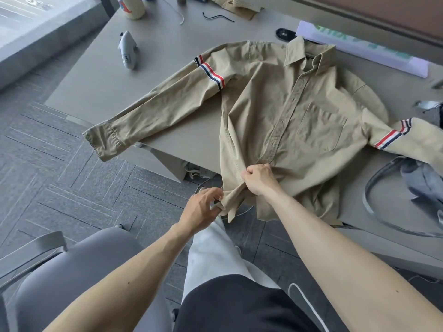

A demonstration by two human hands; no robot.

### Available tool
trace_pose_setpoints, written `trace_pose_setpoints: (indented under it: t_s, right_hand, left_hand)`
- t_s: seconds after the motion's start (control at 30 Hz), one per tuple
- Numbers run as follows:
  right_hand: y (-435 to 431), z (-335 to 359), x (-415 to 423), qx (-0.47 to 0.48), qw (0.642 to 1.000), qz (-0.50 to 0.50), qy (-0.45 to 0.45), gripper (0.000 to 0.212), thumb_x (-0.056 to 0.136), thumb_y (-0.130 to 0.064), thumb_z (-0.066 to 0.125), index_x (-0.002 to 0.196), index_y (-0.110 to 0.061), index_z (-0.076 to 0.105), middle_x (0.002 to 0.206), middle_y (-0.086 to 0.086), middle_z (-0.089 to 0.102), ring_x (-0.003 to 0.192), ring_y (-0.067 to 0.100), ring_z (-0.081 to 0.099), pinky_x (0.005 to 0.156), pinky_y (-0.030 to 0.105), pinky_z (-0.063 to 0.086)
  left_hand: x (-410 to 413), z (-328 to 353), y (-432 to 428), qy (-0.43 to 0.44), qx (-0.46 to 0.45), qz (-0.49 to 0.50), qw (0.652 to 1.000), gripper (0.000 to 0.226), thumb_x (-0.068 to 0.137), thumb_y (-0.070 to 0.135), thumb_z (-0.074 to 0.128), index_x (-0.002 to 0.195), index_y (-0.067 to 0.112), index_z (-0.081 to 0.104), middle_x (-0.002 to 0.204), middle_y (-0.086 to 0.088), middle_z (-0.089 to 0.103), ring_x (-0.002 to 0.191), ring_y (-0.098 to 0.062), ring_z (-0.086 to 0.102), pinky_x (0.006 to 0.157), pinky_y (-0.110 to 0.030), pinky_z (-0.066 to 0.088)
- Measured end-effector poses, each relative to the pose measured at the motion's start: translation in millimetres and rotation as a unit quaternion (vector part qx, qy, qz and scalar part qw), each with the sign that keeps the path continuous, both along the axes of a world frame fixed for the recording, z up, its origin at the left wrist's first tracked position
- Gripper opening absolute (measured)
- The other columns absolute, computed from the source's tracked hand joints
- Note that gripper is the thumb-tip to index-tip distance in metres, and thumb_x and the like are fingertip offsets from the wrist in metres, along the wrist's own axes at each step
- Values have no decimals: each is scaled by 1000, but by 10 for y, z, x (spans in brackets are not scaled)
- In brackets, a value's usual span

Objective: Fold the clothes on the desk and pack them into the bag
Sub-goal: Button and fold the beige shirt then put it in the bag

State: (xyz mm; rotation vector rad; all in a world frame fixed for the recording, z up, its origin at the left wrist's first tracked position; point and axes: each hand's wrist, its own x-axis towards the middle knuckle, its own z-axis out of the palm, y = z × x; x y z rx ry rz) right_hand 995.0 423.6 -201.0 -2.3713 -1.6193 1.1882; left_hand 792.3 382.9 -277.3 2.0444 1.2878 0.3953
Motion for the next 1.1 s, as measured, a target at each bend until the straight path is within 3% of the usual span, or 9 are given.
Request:
trace_pose_setpoints:
  t_s: [0.13, 0.2, 0.33, 0.47, 0.6, 0.7, 0.83, 0.97, 1.1]
  right_hand:
    - [21, -6, 27, -6, 1000, 10, 1, 43, 101, -26, 40, 59, -17, 37, 100, 20, 62, 115, 32, 41, 90, 36, 34]
    - [26, -12, 56, -6, 1000, 12, 5, 44, 100, -26, 43, 58, -16, 36, 82, 13, 55, 108, 32, 44, 83, 34, 31]
    - [9, 80, 100, 6, 999, -2, 33, 47, 98, -22, 50, 56, -16, 30, 61, -1, 35, 80, 23, 38, 65, 30, 19]
    - [-31, 91, 203, 17, 997, -47, 61, 45, 95, -23, 55, 56, -16, 33, 60, -1, 36, 65, 17, 36, 52, 28, 25]
    - [-19, 66, 254, 19, 995, -62, 69, 37, 94, -27, 54, 59, -18, 47, 65, -3, 47, 71, 18, 45, 57, 31, 29]
    - [-75, 39, 251, 8, 998, -29, 51, 18, 93, -26, 56, 96, -19, 72, 96, -3, 65, 93, 14, 54, 70, 25, 34]
    - [-144, -34, 192, -25, 999, 2, 28, 48, 90, -29, 61, 137, -28, 54, 135, 12, 44, 124, 25, 50, 96, 23, 34]
    - [-168, -106, 158, -42, 999, 19, 3, 54, 87, -33, 61, 140, -33, 49, 137, 11, 35, 125, 29, 48, 102, 29, 36]
    - [-183, -135, 177, -47, 999, 26, -2, 58, 84, -31, 64, 140, -34, 49, 139, 10, 33, 126, 29, 48, 106, 31, 36]
  left_hand:
    - [-80, 26, 61, -4, -21, -118, 993, 56, 73, 23, 73, 126, 32, 58, 142, 8, 50, 131, -9, 44, 103, -36, 26]
    - [-109, 3, 109, 14, -24, -123, 992, 53, 72, 10, 70, 120, 29, 61, 136, 13, 57, 133, -6, 47, 107, -39, 24]
    - [31, -66, 176, 84, 58, -66, 993, 40, 70, 16, 76, 106, 29, 66, 100, 13, 70, 104, -12, 61, 96, -37, 33]
    - [224, -41, 258, 86, 106, -61, 989, 7, 65, 15, 63, 66, 21, 60, 52, 5, 53, 54, -22, 54, 71, -31, 37]
    - [104, 107, 233, 22, 44, 80, 996, 17, 71, 24, 45, 61, 10, 45, 46, -12, 47, 41, -38, 43, 42, -35, 32]
    - [-178, 166, 77, -32, -10, 220, 975, 7, 70, 14, 46, 65, 10, 48, 49, -11, 50, 44, -35, 45, 42, -38, 33]
    - [-517, 48, -106, -113, -127, 394, 903, 23, 71, 21, 54, 62, 0, 50, 57, -4, 45, 58, -13, 30, 50, -30, 30]
    - [-654, -132, -182, -185, -253, 478, 821, 20, 66, 19, 57, 60, 2, 49, 61, -7, 42, 64, -18, 34, 57, -36, 31]
    - [-671, -39, -85, -156, -224, 448, 851, 19, 81, 8, 71, 90, 10, 55, 80, 3, 65, 70, -12, 60, 67, -33, 50]
